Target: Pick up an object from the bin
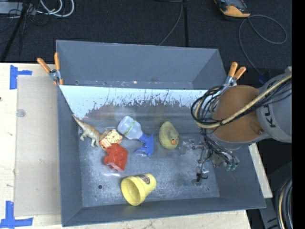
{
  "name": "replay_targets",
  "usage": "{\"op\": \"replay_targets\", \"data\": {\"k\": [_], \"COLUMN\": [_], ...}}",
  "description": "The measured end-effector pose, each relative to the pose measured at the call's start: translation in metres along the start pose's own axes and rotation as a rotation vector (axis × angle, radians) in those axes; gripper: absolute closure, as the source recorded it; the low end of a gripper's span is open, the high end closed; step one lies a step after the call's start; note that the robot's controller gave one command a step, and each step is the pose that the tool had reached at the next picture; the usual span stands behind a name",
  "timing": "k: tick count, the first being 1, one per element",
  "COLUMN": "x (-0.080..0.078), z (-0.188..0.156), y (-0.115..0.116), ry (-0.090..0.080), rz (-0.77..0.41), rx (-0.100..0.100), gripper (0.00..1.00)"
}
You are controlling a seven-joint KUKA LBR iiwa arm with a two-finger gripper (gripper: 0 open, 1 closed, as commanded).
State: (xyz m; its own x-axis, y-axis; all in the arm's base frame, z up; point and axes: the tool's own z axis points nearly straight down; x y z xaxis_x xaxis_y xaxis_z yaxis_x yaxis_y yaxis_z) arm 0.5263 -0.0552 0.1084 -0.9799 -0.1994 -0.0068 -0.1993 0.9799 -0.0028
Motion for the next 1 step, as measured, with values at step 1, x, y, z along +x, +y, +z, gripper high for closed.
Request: {"op": "replay_targets", "data": {"k": [1], "x": [-0.0100], "z": [0.0253], "y": [0.0381], "ry": [0.015], "rz": [-0.128], "rx": [-0.008], "gripper": [0.00]}}
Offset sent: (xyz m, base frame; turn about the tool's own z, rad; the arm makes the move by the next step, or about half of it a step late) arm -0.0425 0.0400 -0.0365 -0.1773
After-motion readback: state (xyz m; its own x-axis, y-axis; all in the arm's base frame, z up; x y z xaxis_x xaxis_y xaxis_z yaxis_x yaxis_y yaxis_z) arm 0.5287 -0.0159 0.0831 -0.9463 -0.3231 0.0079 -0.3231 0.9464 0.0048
